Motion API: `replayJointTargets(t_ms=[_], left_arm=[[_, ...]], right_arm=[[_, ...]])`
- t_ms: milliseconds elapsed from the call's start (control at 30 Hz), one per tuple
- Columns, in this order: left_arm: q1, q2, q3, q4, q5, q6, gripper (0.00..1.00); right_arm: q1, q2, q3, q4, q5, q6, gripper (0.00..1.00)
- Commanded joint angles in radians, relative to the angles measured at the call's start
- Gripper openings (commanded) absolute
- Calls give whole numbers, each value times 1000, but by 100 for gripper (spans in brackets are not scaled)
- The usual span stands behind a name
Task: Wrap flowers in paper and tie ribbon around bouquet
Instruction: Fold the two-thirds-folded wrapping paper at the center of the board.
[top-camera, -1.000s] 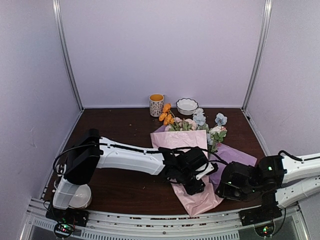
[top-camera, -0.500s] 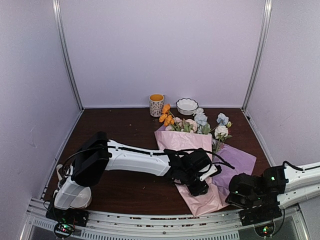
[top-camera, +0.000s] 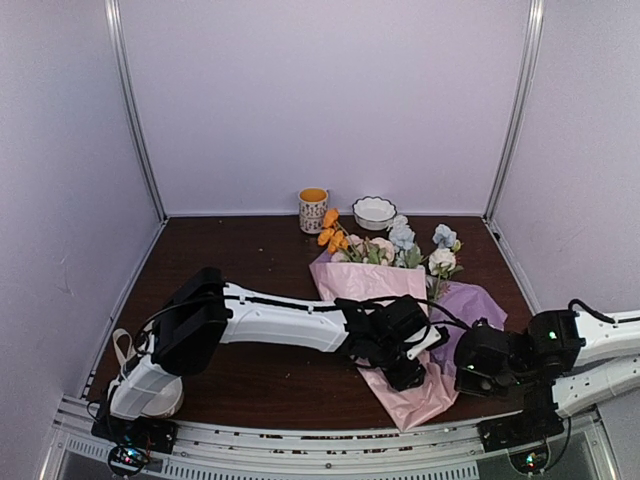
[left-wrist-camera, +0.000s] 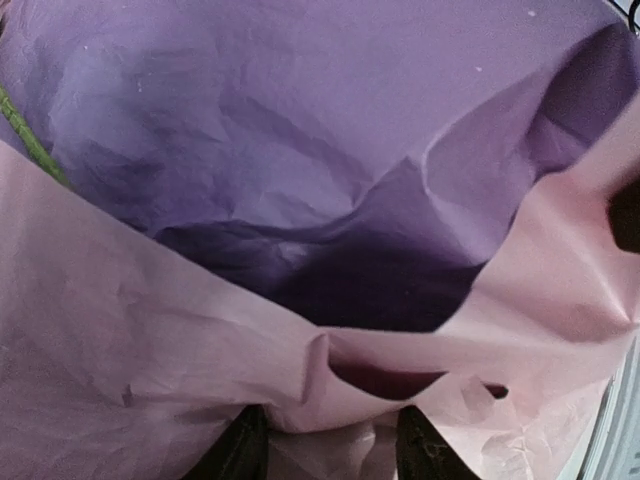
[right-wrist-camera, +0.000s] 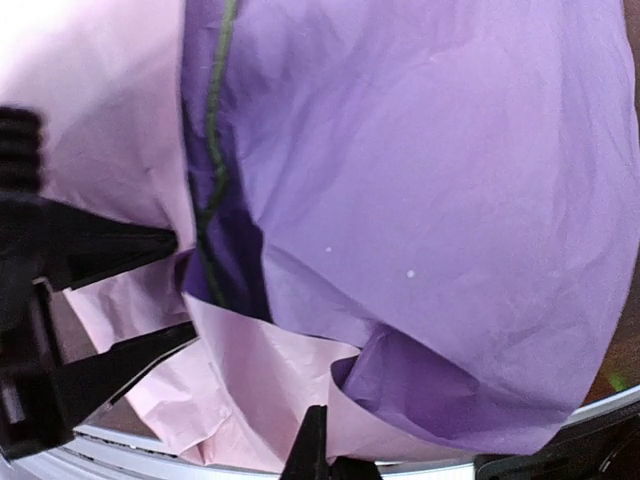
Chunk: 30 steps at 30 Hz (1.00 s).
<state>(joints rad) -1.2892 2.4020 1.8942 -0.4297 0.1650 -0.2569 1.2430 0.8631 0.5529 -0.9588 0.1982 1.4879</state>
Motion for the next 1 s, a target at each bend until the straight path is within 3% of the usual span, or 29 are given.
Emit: replayJointTargets(t_ms=[0, 133, 300, 600, 967], left_arm=[[15, 88, -36, -27, 17, -52, 47], [47, 67, -104, 36, 37, -98, 45], [71, -21, -209, 164, 59, -106, 45], [119, -108, -285, 285, 125, -93, 47], [174, -259, -352, 271, 137, -47, 48]], right_arm=[[93, 63, 136, -86, 151, -92, 0], [230, 131, 224, -11, 252, -221, 0], [321, 244, 260, 96, 263, -400, 0], [423, 458, 324, 126, 297, -625, 0], [474, 722, 410, 82, 273, -790, 0]])
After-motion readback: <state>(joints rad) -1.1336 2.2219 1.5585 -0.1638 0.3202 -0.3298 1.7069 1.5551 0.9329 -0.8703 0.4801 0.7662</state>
